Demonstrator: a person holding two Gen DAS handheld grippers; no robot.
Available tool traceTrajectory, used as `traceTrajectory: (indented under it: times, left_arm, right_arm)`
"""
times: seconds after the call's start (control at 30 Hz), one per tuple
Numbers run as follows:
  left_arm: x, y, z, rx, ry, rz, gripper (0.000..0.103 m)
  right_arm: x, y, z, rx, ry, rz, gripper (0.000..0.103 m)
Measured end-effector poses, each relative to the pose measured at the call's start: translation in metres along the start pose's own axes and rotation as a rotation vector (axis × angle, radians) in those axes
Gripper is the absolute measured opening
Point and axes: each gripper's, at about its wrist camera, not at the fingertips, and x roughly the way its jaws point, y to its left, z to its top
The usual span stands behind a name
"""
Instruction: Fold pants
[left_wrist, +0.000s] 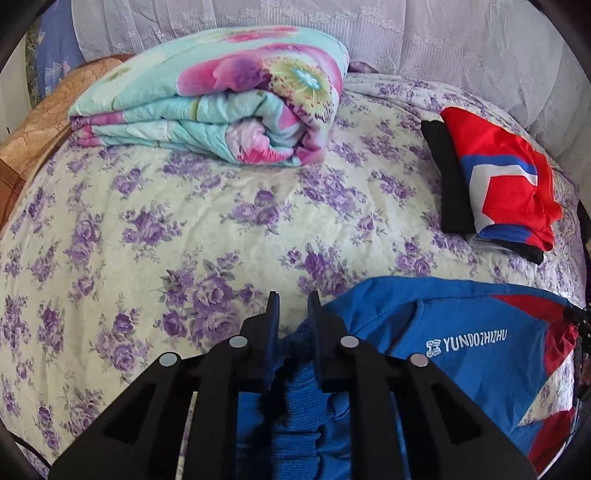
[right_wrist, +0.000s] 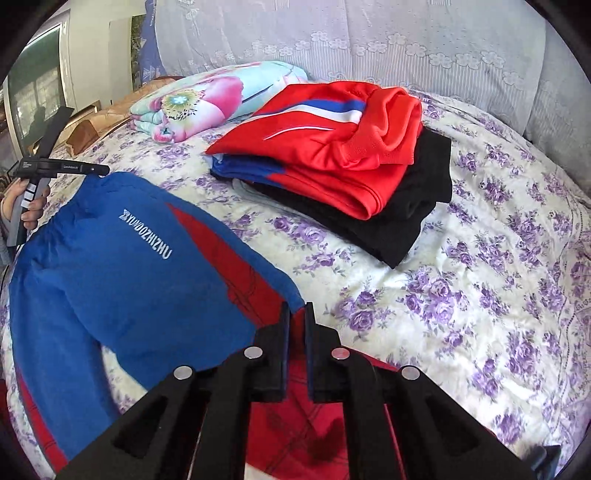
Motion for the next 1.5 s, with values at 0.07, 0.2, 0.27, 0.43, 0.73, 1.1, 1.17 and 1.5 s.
traceTrajectory:
  times: [0.07,0.2,0.27,0.43,0.73,1.1,1.17,1.5]
  left_arm:
    - [-0.001,0.004,-0.001,-0.048,0.006,-0.018,0.016]
    - [0.005,0.008,0.0,-0.09,0.041,-0.031,0.016]
    - [0.012,0.009,0.002,-0.105,0.067,-0.03,0.016]
    - [0.013,0.013,0.0,-0.117,0.066,-0.013,0.024]
    - [-0.033,0.019,-0.007,-0.095,-0.023,-0.092,0.013]
    - [-0.128,0.05,-0.091,-0.033,-0.124,-0.246,0.013]
    - [-0.13,0.055,-0.121,-0.007,-0.112,-0.204,0.013]
    - [-0.155,0.058,-0.202,-0.064,-0.125,-0.201,0.045]
  right_arm:
    - [-0.003,0.003,0.001,0.001,0.001,-0.011,0.007]
    - [-0.012,0.005,-0.001,0.015,-0.016,-0.012,0.007]
    - [-0.014,0.006,0.0,0.016,-0.019,-0.012,0.007]
    - [-0.018,0.006,-0.001,0.039,-0.028,-0.004,0.007]
    - [-0.044,0.007,-0.006,0.075,-0.073,-0.008,0.007]
    - [-0.157,0.077,-0.102,0.064,-0.177,-0.002,0.007]
    - [-0.166,0.099,-0.135,0.067,-0.155,0.017,0.007]
    - [-0.15,0.14,-0.215,0.146,-0.082,0.031,0.007]
